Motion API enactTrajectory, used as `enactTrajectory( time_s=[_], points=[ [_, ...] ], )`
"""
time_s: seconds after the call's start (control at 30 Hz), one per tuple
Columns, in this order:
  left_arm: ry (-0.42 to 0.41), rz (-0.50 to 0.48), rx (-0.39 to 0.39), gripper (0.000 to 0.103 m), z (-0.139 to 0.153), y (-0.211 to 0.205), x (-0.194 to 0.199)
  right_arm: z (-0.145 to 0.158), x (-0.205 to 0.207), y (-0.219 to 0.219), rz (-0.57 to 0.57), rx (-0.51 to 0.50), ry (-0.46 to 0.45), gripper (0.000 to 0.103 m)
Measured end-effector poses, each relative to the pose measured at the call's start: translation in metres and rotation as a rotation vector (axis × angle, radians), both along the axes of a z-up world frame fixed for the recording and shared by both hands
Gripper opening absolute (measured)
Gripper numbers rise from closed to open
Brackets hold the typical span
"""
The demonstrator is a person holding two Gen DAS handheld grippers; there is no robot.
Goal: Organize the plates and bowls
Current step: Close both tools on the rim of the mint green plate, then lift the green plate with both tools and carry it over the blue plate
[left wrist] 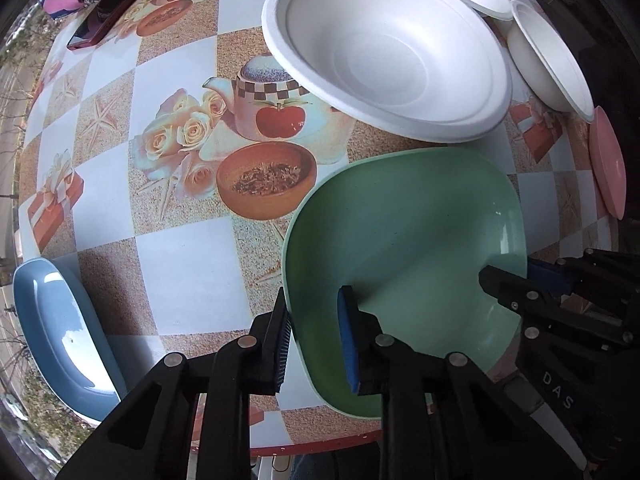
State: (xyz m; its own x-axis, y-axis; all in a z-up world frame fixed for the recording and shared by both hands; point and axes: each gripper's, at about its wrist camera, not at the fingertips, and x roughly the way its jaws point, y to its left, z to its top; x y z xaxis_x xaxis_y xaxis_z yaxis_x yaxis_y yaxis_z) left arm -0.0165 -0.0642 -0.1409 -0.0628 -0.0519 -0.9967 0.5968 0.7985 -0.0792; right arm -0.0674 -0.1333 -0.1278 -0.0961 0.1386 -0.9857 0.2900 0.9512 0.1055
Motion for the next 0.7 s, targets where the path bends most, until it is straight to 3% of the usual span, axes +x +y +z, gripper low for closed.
enactTrajectory(
  time_s=[0.23, 0.7],
  points=[
    [-0.042, -0.023, 0.024, 0.022, 0.003, 0.023, -0.002, -0.01, 0.009, 0.021, 0.01, 0.019, 0.017, 0.017],
    [-0.066, 0.072, 0.07, 0.022, 0.009, 0.081, 0.016, -0.028, 0.038, 0.089, 0.101, 0.096, 0.031, 0.017]
  ],
)
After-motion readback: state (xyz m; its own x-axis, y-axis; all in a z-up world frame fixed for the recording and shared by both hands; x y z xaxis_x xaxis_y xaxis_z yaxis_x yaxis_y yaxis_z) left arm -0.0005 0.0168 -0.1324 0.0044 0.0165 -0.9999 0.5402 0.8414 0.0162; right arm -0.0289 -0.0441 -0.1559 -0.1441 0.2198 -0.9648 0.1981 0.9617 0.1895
